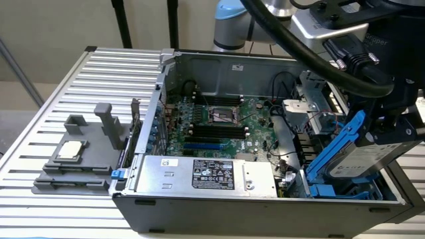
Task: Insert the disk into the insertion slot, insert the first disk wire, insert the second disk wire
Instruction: 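Insert the disk into the insertion slot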
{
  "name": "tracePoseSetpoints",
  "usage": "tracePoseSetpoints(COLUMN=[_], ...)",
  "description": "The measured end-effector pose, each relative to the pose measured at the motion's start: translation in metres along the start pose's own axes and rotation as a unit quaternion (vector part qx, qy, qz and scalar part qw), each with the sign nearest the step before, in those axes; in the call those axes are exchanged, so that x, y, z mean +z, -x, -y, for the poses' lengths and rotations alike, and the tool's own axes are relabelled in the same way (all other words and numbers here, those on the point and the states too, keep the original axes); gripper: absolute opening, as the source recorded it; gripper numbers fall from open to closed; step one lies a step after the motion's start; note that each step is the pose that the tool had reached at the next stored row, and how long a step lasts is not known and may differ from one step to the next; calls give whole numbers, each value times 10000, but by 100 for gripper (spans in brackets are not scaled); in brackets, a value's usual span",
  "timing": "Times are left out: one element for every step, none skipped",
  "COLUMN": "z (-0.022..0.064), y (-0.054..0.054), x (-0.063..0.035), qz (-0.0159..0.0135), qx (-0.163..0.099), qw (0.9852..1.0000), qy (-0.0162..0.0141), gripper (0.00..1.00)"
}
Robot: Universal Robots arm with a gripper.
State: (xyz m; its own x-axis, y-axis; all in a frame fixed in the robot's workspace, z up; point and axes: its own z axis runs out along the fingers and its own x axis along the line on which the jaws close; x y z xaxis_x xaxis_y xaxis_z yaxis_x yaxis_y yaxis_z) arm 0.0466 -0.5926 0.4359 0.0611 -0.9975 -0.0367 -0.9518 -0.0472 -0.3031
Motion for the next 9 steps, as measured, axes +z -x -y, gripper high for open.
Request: tracePoseSetpoints(z=[-12, -21, -29, -34, -37, -40, -43, -46, -50], y=[1, 1, 2, 2, 2, 2, 2, 2, 2], x=[-1, 0, 0, 1, 2, 4, 6, 8, 9], qz=[0, 0, -1, -1, -2, -3, -3, -4, -5], qx=[0, 0, -1, -1, -2, -3, -4, -5, -5], qw=[10000, 10000, 10000, 10000, 10000, 10000, 10000, 10000, 9999], qy=[-9, -18, -26, -36, -49, -64, -81, -100, -116], gripper=[33, 33, 33, 33, 33, 33, 33, 33, 33])
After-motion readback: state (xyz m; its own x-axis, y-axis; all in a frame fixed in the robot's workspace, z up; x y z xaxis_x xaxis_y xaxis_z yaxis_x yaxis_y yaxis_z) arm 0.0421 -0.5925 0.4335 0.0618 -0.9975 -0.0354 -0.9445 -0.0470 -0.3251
